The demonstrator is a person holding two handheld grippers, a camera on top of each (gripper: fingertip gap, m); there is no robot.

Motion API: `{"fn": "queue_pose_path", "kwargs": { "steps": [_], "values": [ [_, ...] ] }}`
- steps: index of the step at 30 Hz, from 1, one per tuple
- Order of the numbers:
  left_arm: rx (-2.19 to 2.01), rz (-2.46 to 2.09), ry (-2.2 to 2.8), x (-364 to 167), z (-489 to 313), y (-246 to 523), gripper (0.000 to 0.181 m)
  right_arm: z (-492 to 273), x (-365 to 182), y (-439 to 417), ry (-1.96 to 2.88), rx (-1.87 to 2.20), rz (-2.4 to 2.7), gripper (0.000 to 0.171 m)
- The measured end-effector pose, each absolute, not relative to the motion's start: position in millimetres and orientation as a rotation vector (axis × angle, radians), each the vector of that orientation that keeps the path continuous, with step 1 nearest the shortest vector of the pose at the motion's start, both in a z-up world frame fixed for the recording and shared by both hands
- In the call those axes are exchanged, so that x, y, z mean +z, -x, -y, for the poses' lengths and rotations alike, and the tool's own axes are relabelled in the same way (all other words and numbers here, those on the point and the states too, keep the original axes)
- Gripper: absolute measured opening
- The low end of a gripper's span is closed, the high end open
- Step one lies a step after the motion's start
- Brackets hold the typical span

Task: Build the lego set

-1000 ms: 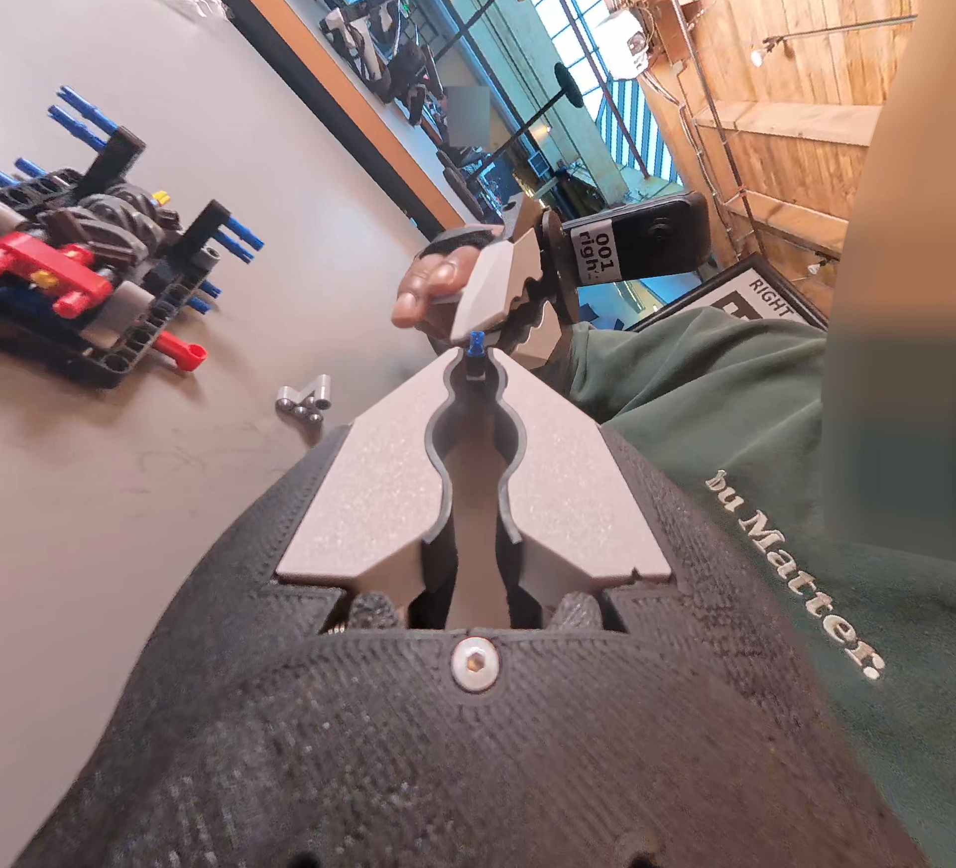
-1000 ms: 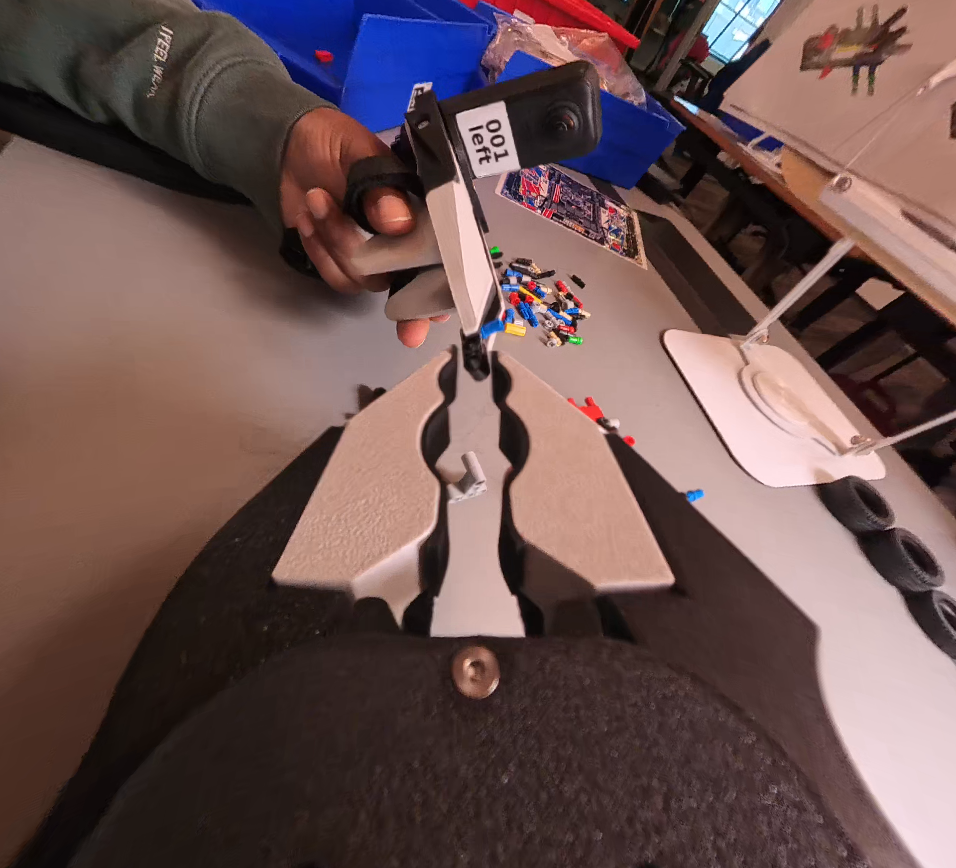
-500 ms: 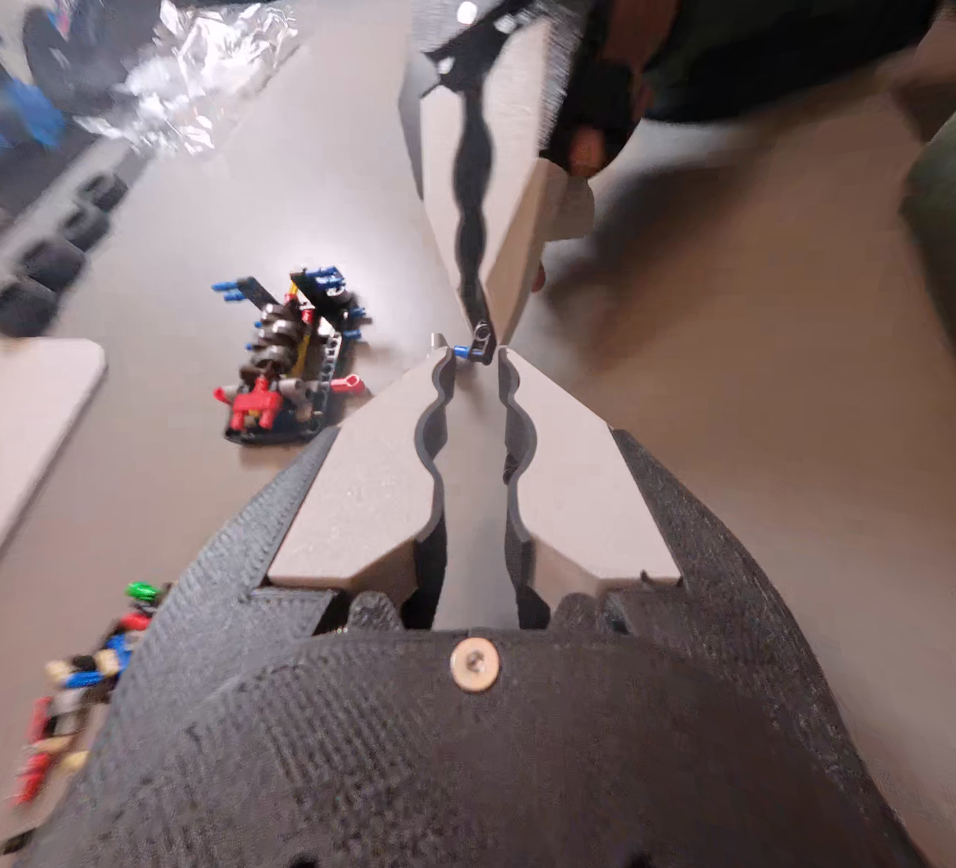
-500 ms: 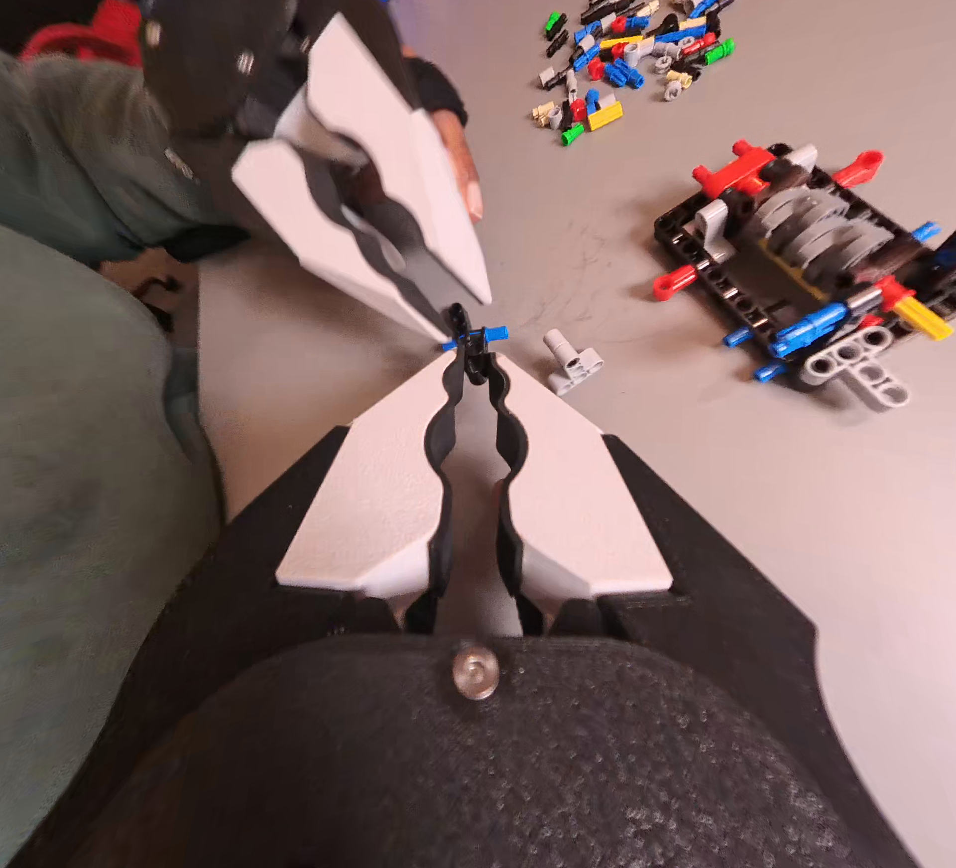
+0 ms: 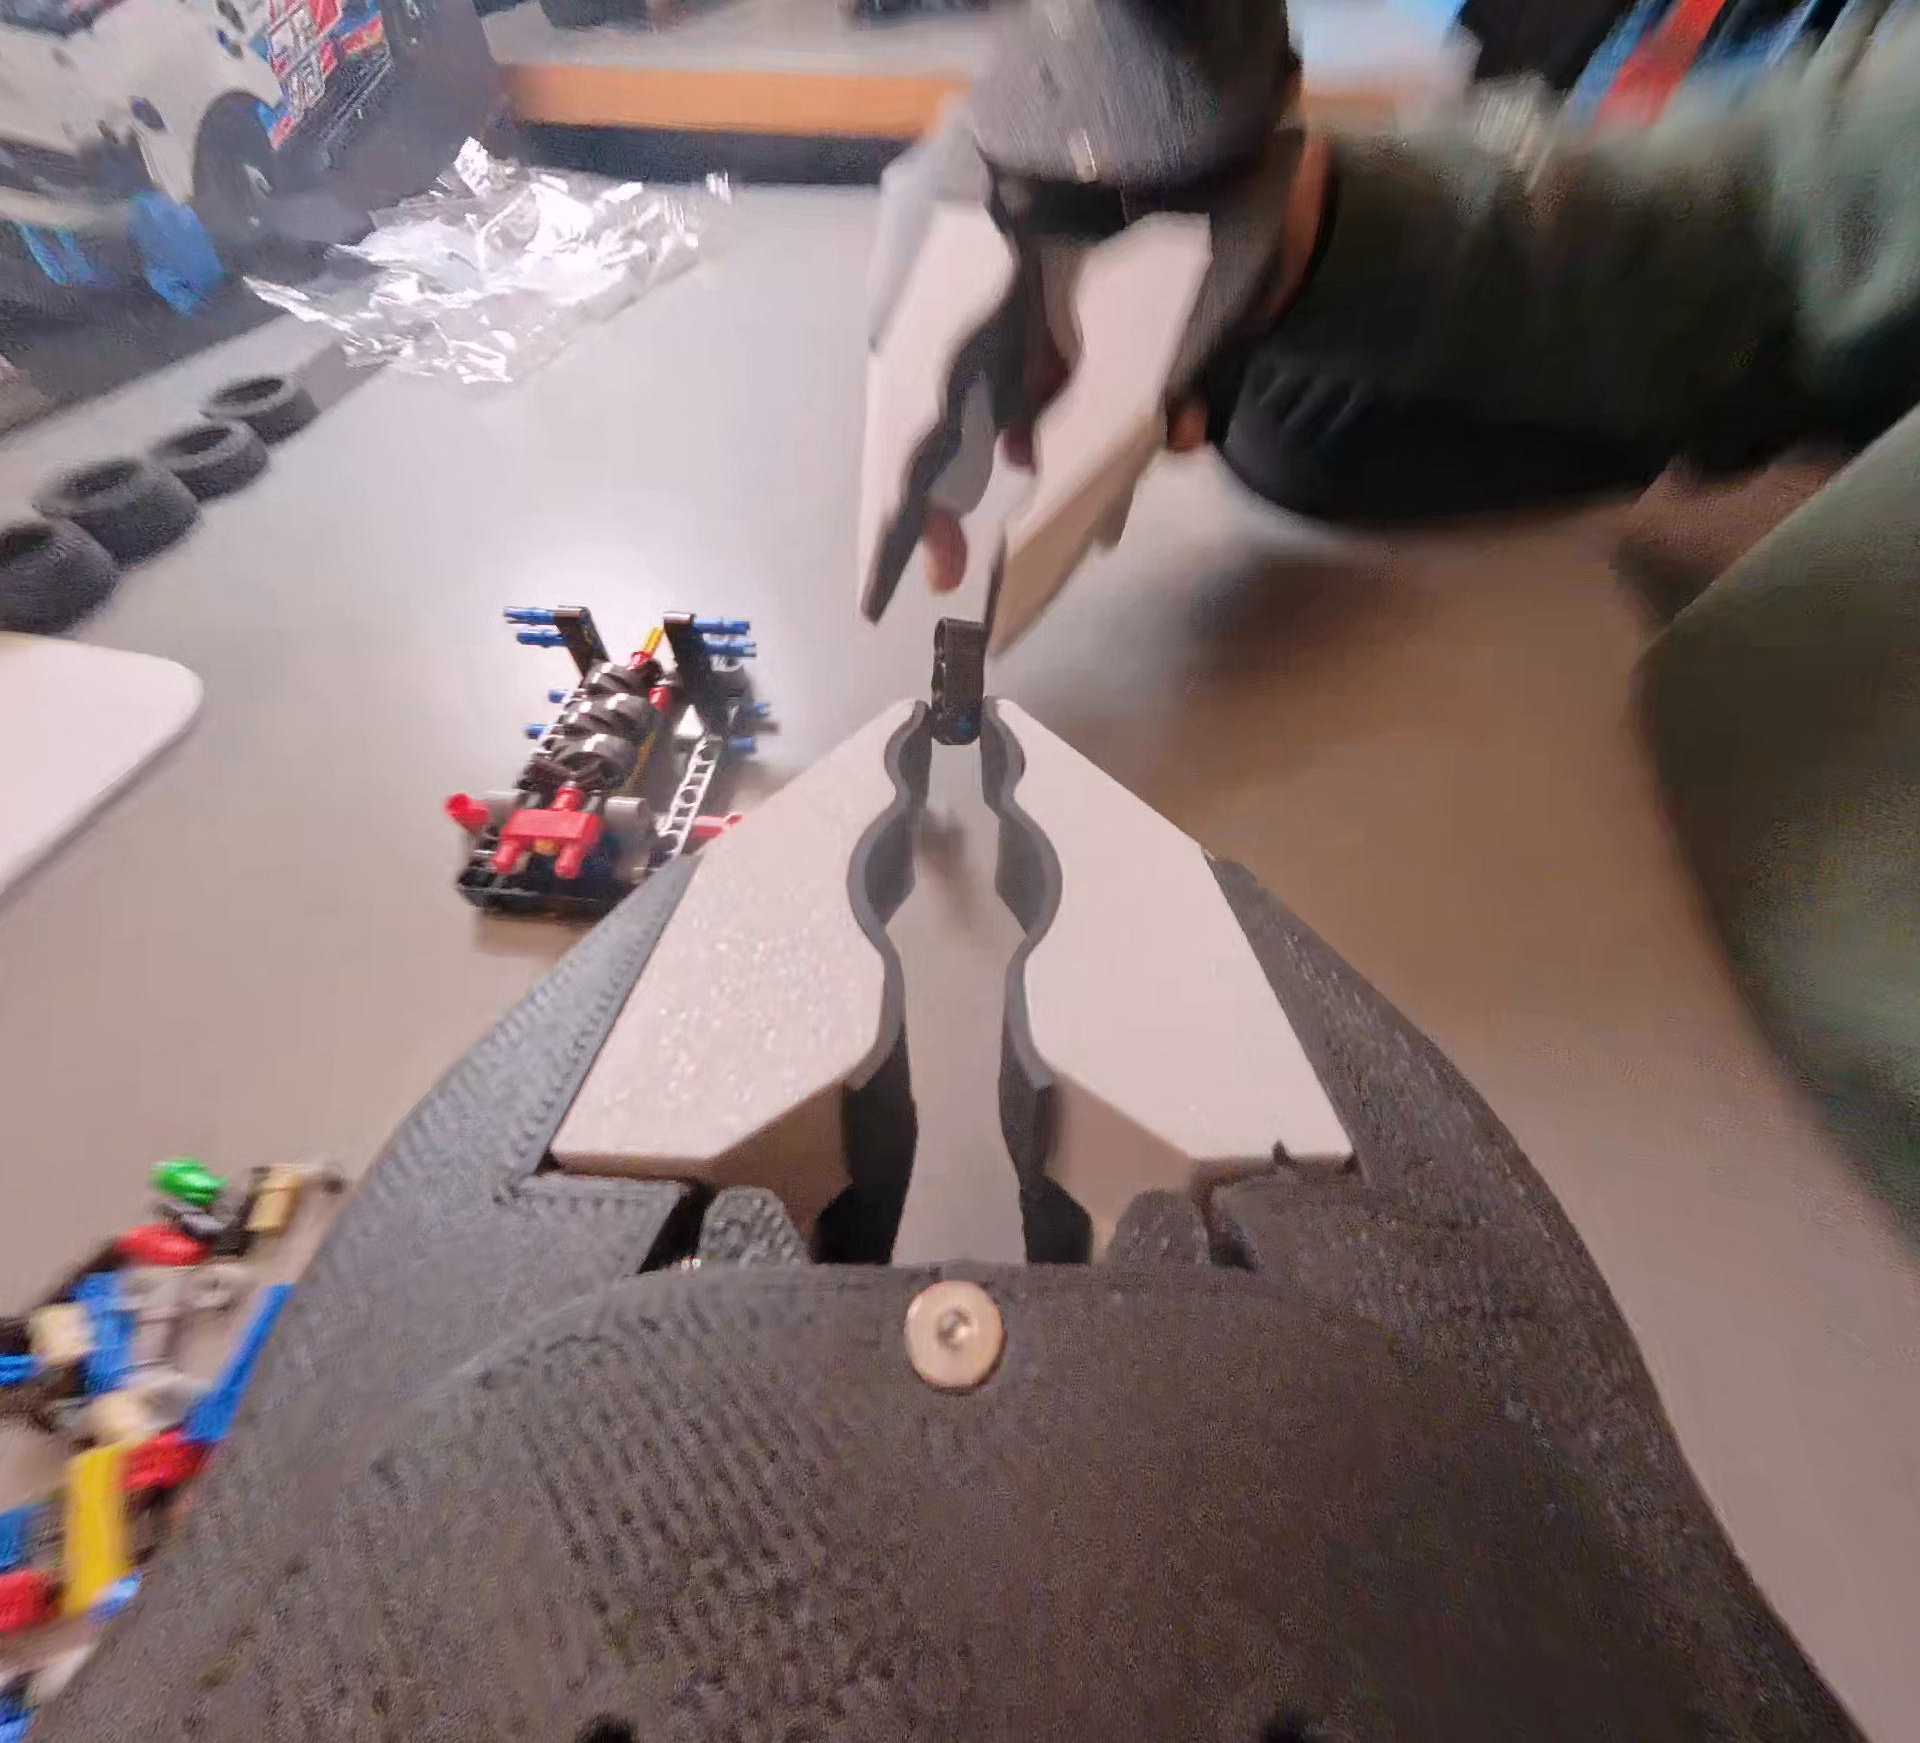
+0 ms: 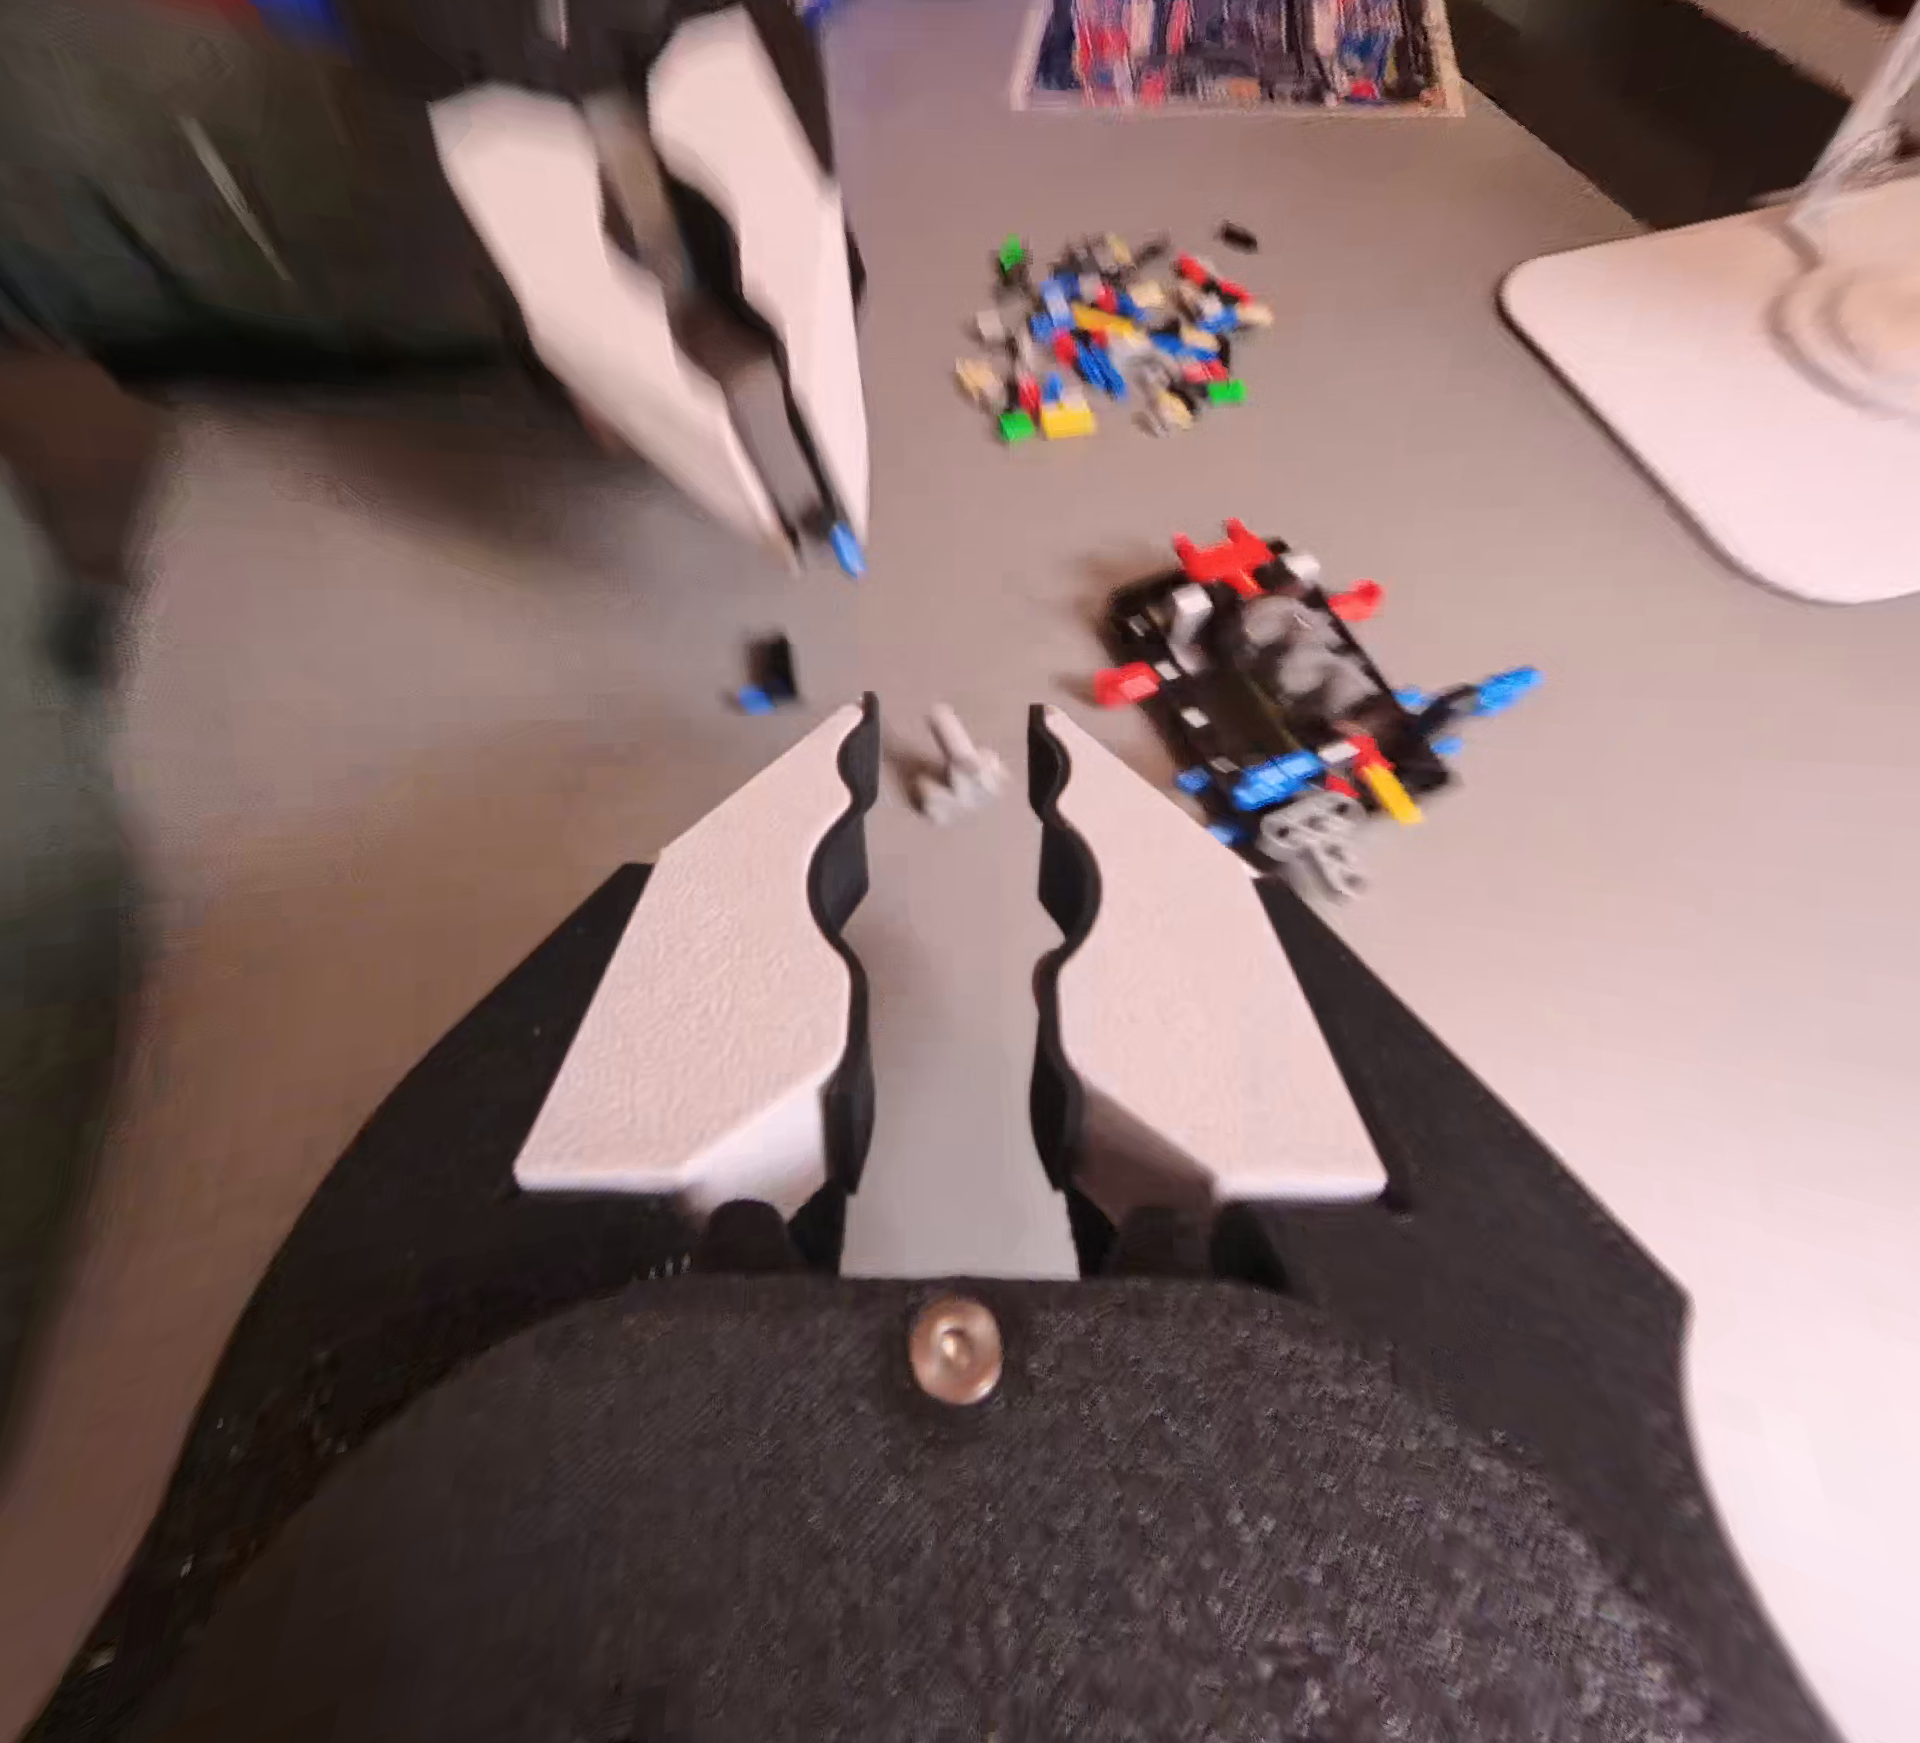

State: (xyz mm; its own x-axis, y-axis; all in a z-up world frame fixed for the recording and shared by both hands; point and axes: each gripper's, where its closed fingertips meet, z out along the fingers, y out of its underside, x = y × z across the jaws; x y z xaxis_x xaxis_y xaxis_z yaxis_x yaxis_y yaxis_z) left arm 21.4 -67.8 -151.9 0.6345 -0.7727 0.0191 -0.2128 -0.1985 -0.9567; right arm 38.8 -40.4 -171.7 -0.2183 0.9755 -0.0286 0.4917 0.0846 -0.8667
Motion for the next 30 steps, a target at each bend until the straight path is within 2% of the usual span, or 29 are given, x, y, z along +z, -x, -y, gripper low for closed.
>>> {"fn": "queue_pose_path", "kwargs": {
  "steps": [2, 6, 10, 12, 15, 21, 25, 30],
  "values": [
    [-0.841, -0.645, 1.702, -137.2, 64.9, -12.4, 0.007, 35.2, -197.2, -45.2, 1.363, 0.836, 1.936, 0.035],
    [-1.099, -0.476, 1.635, -124.1, 63.7, -3.3, 0.007, 46.3, -224.9, -34.6, 1.314, 0.74, 2.071, 0.041],
    [-1.136, -0.456, 1.621, -122.9, 63.9, -2.0, 0.007, 42.7, -227.8, -22.4, 1.294, 0.663, 2.114, 0.023],
    [-1.132, -0.46, 1.626, -124.5, 63.8, -1.6, 0.007, 46.9, -227.5, -20.2, 1.256, 0.67, 2.135, 0.022],
    [-1.14, -0.441, 1.626, -124.8, 62.3, 0.9, 0.007, 54.8, -216.4, -17.2, 1.305, 0.872, 2.066, 0.02],
    [-1.105, -0.437, 1.643, -125.4, 61.1, 0.9, 0.007, 61.3, -144.4, -16.5, 1.349, 1.614, 1.637, 0.019],
    [-1.08, -0.466, 1.681, -131.6, 62.4, -6.2, 0.007, 65.4, -133.6, -15.0, 1.371, 1.763, 1.557, 0.019],
    [-1.09, -0.467, 1.723, -137.4, 63.0, -8.8, 0.007, 70.5, -142.1, -12.5, 1.415, 1.76, 1.58, 0.019]
  ]
}}
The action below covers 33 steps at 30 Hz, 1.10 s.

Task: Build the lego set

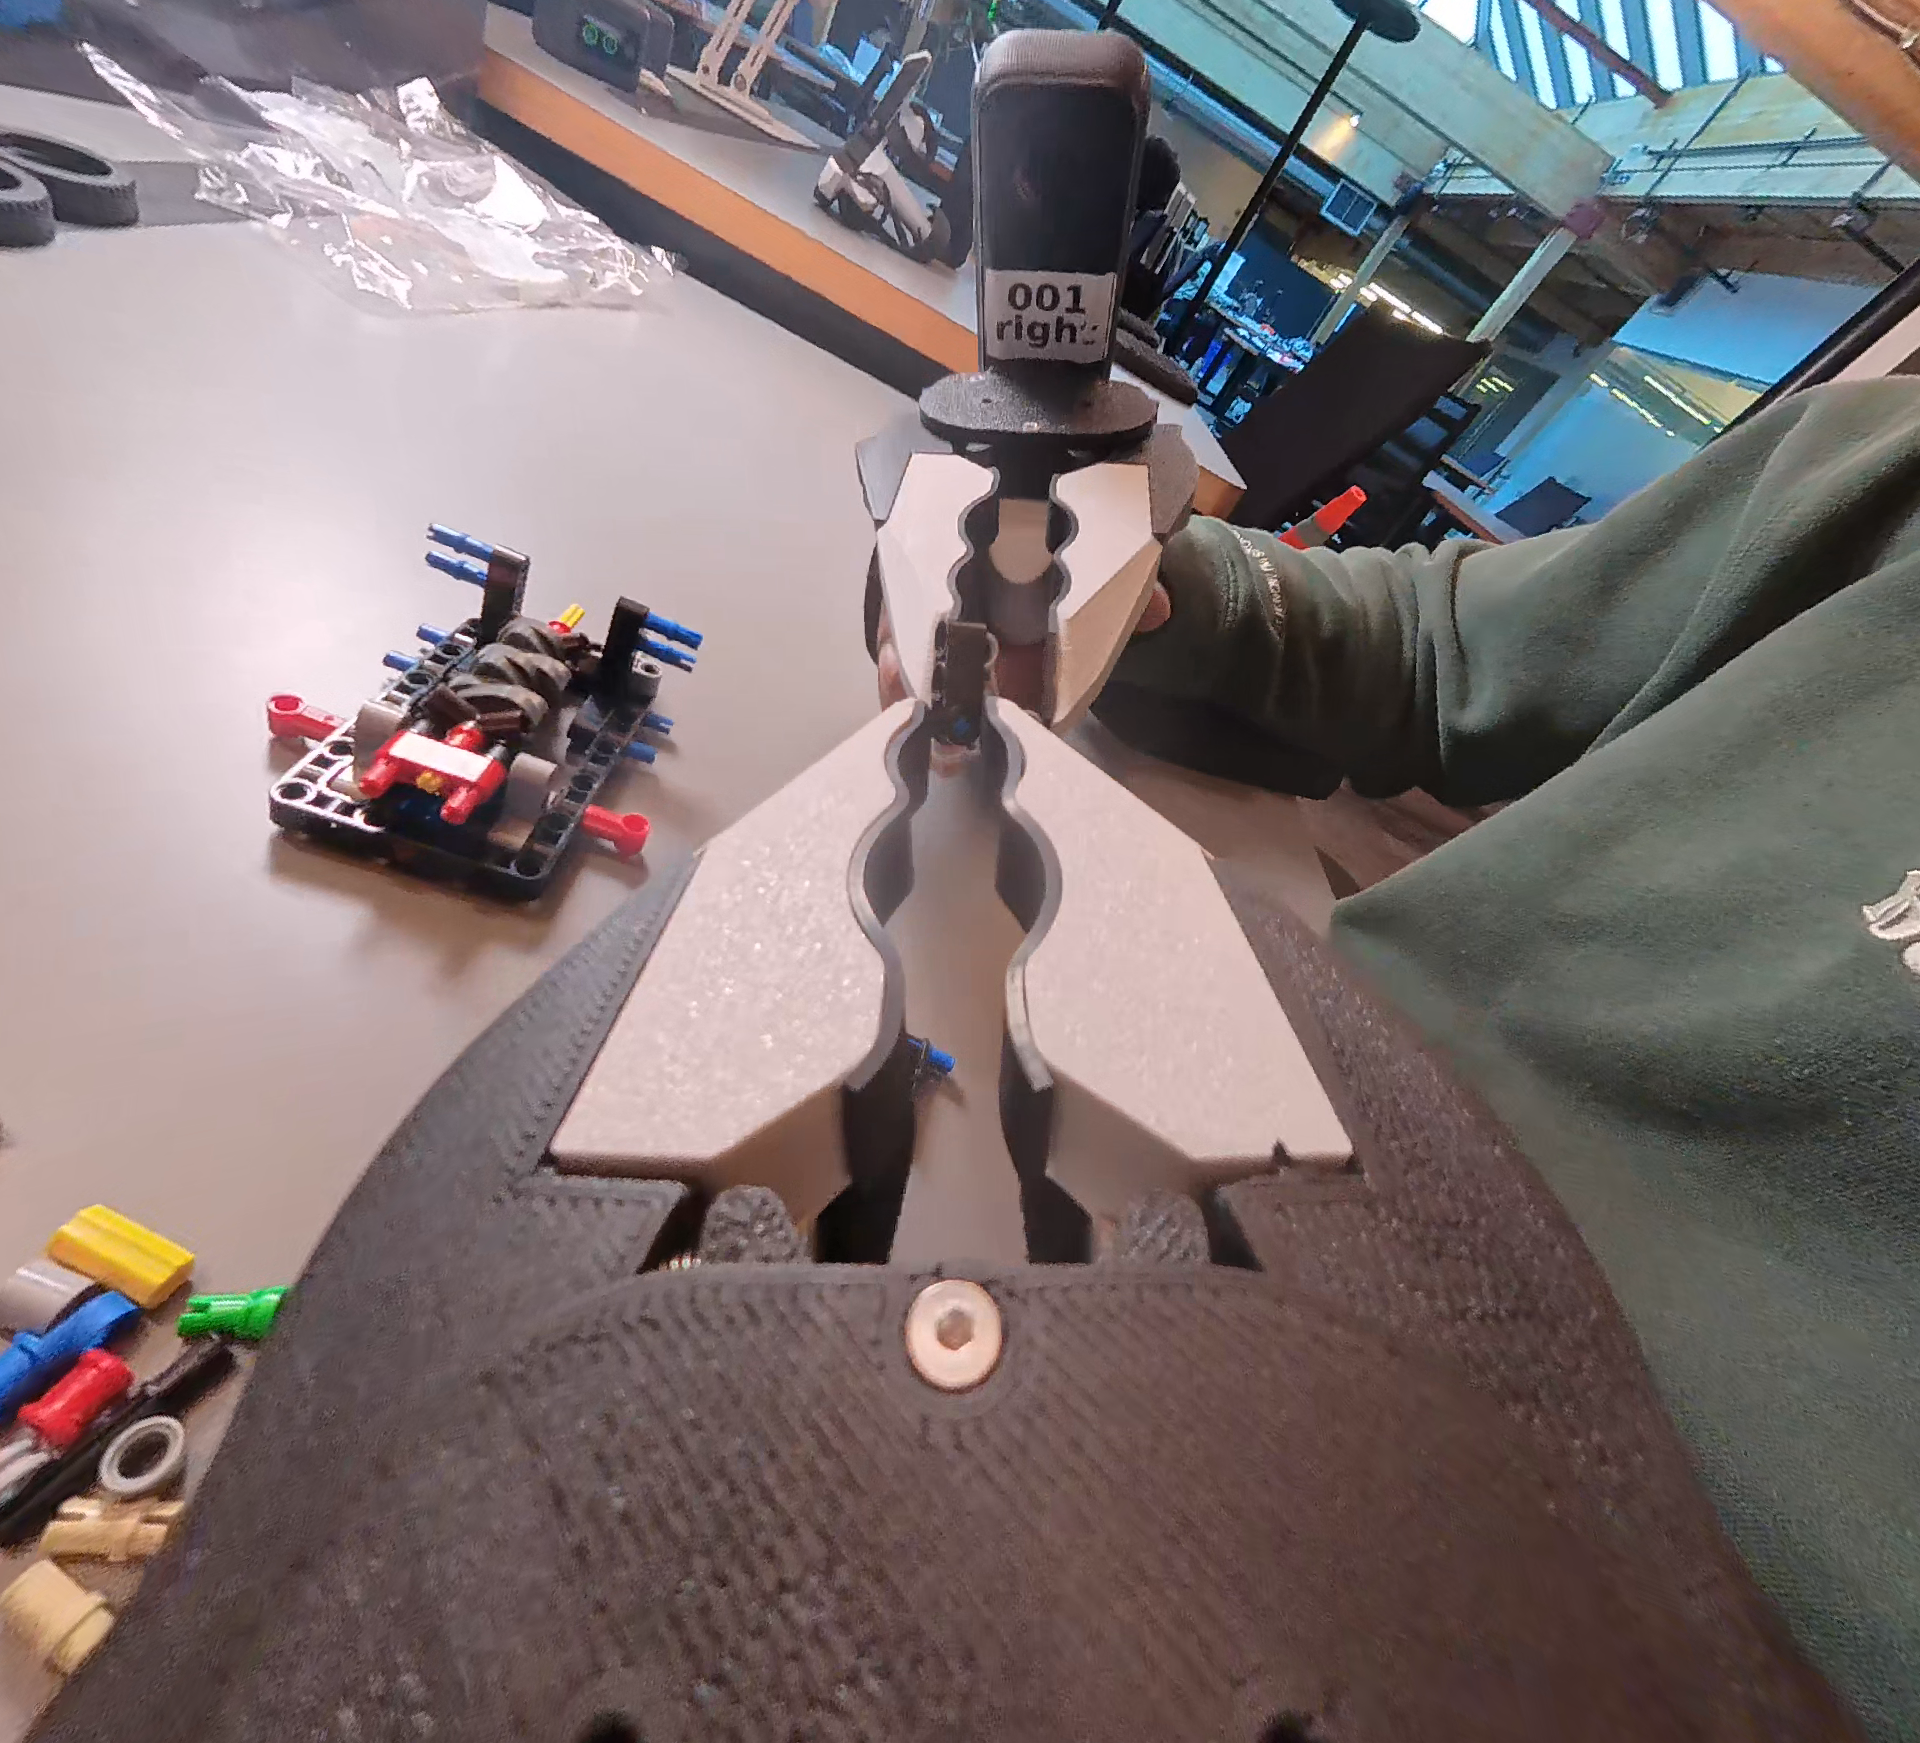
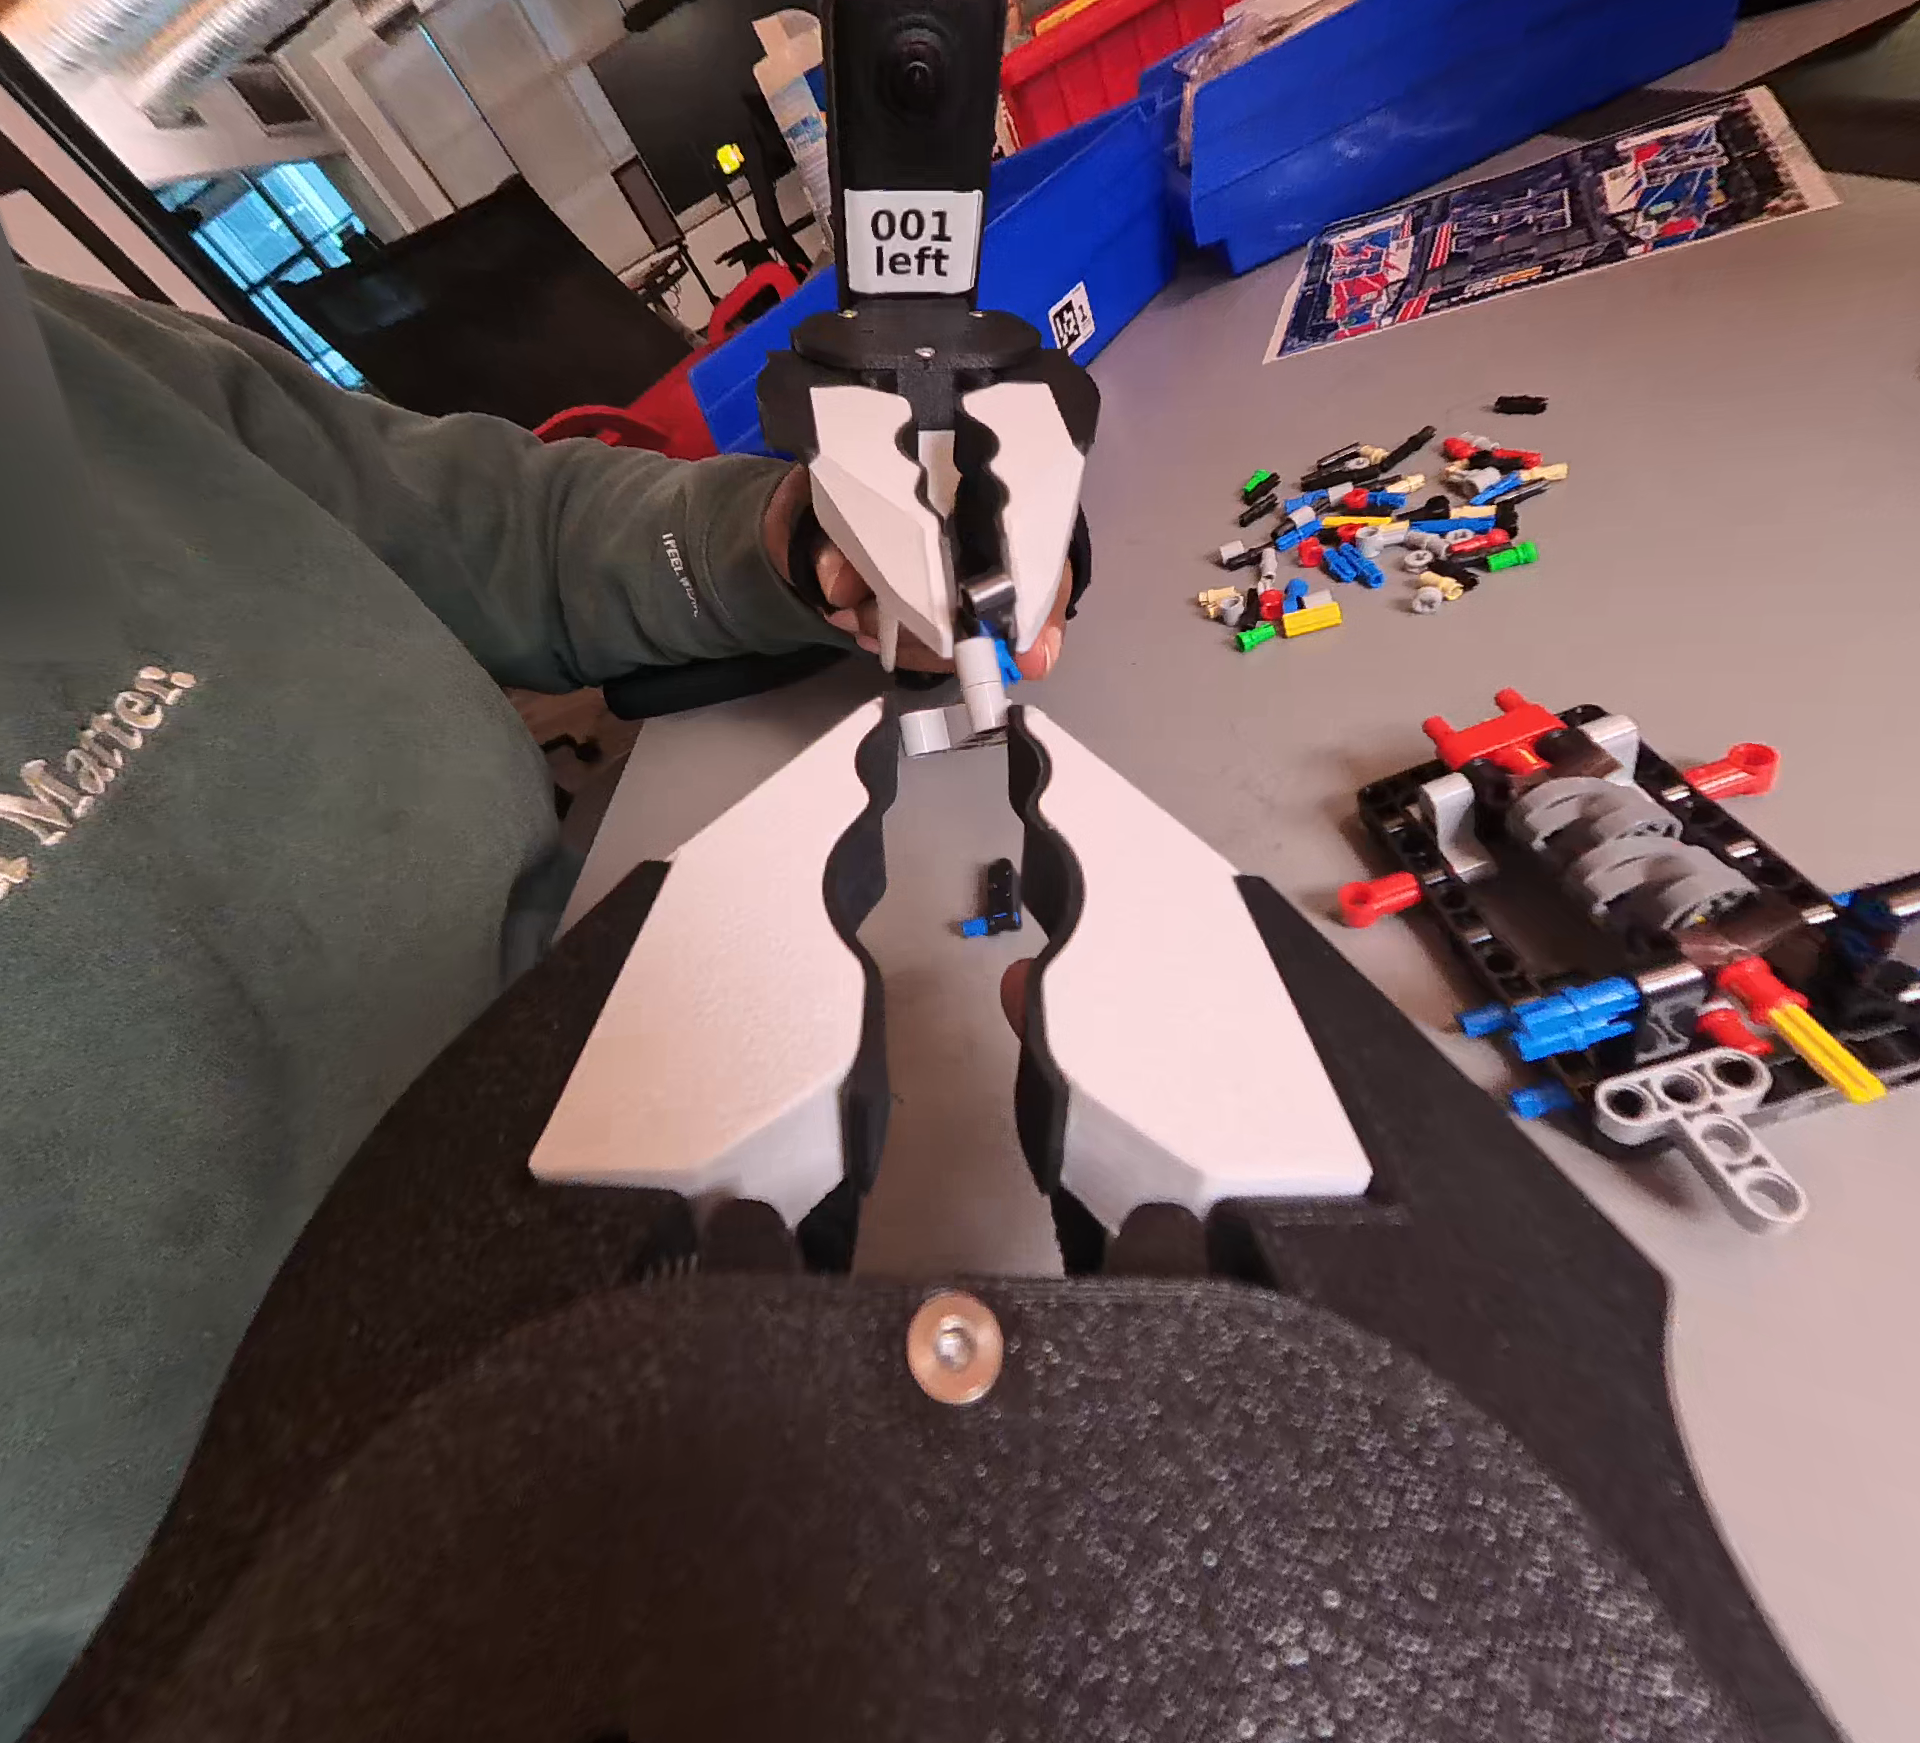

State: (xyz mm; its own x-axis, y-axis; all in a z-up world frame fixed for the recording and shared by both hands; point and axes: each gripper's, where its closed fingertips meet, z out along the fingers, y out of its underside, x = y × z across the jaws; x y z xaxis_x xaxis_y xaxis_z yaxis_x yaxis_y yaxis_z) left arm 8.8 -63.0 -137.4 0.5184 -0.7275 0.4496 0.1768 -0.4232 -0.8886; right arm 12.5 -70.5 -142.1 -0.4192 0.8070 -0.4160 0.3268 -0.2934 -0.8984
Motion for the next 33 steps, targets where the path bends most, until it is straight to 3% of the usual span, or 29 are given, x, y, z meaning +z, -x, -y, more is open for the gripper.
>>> {"fn": "queue_pose_path", "kwargs": {
  "steps": [23, 26, 33],
  "values": [
    [-1.389, -0.373, 1.728, -137.8, 69.5, -15.8, 0.007, 76.5, -140.7, -16.5, 1.302, 1.644, 1.654, 0.018],
    [-1.449, -0.343, 1.699, -134.4, 70.7, -19.1, 0.007, 78.2, -132.8, -14.8, 1.274, 1.695, 1.601, 0.005],
    [-1.466, -0.291, 1.647, -125.3, 67.8, -13.8, 0.007, 69.0, -123.7, -16.3, 1.26, 1.713, 1.533, 0.005]
  ]
}}
